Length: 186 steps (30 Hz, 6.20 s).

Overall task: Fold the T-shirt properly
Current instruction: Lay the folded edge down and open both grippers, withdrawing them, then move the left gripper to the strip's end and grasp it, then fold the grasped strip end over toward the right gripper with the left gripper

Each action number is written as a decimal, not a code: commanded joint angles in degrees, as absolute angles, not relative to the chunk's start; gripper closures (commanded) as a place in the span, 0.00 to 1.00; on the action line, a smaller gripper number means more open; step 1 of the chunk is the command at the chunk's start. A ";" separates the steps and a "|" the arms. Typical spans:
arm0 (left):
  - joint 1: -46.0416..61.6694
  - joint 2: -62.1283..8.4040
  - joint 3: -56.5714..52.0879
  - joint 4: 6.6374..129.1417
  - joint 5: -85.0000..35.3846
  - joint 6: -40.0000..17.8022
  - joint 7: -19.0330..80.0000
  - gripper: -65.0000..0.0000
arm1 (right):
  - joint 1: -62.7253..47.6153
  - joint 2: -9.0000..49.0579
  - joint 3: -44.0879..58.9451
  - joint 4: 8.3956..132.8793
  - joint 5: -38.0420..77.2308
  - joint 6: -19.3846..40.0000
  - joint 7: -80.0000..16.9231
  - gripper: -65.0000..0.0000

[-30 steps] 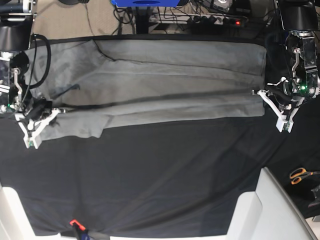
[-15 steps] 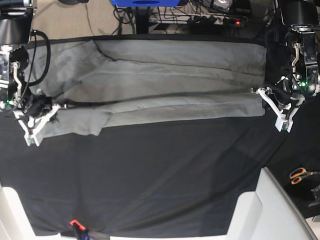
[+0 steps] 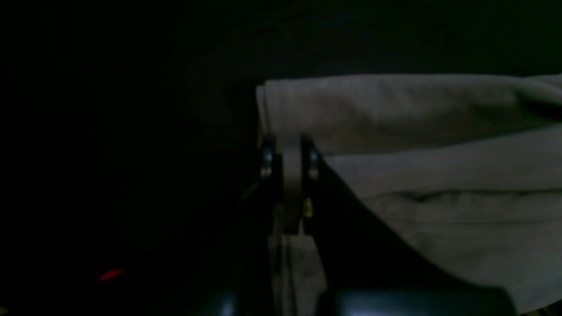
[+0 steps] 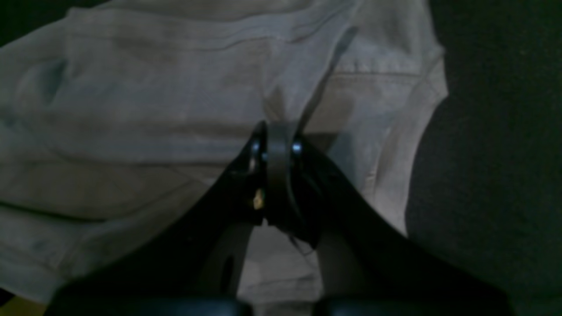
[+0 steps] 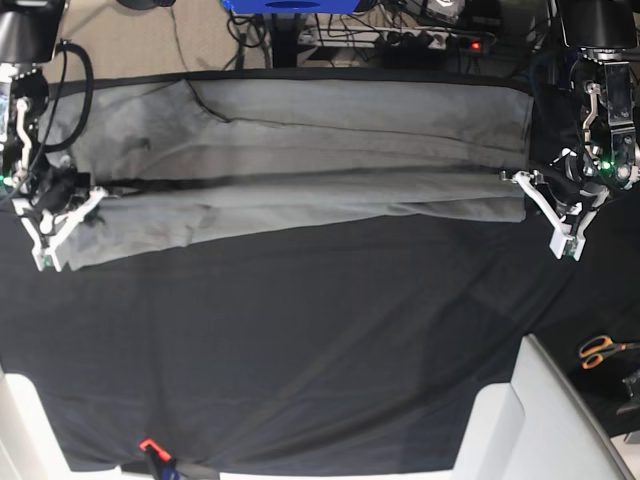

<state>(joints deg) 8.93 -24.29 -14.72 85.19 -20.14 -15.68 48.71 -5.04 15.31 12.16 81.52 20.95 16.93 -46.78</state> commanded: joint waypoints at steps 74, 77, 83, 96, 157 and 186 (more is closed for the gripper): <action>20.09 -22.99 -43.21 77.58 -41.98 -40.00 45.58 0.00 | -18.51 5.93 24.40 91.56 20.97 16.92 -33.80 0.47; 18.15 -22.90 -39.34 71.25 -39.34 -40.00 40.40 0.00 | -18.86 6.02 24.40 91.47 20.88 17.01 -33.80 0.47; 12.18 -20.70 -38.99 61.76 -37.85 -40.00 40.22 0.00 | -19.21 6.29 24.40 91.47 20.88 17.01 -33.71 0.47; 8.40 -14.55 -38.55 59.82 -26.33 -40.00 40.13 0.00 | -19.21 6.29 24.40 91.38 20.88 17.10 -33.71 0.47; 25.89 -2.77 -25.27 102.99 -15.78 -17.45 40.57 1.00 | -18.68 6.20 24.40 91.47 20.88 17.10 -34.07 0.47; 15.78 4.09 4.97 96.04 -4.44 -7.87 42.24 1.00 | -18.68 7.08 24.66 91.30 20.88 17.10 -34.07 0.47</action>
<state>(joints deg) 16.62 3.73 4.67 95.07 -4.05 -7.66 43.24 -18.92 6.44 24.16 90.52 20.51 16.91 -35.09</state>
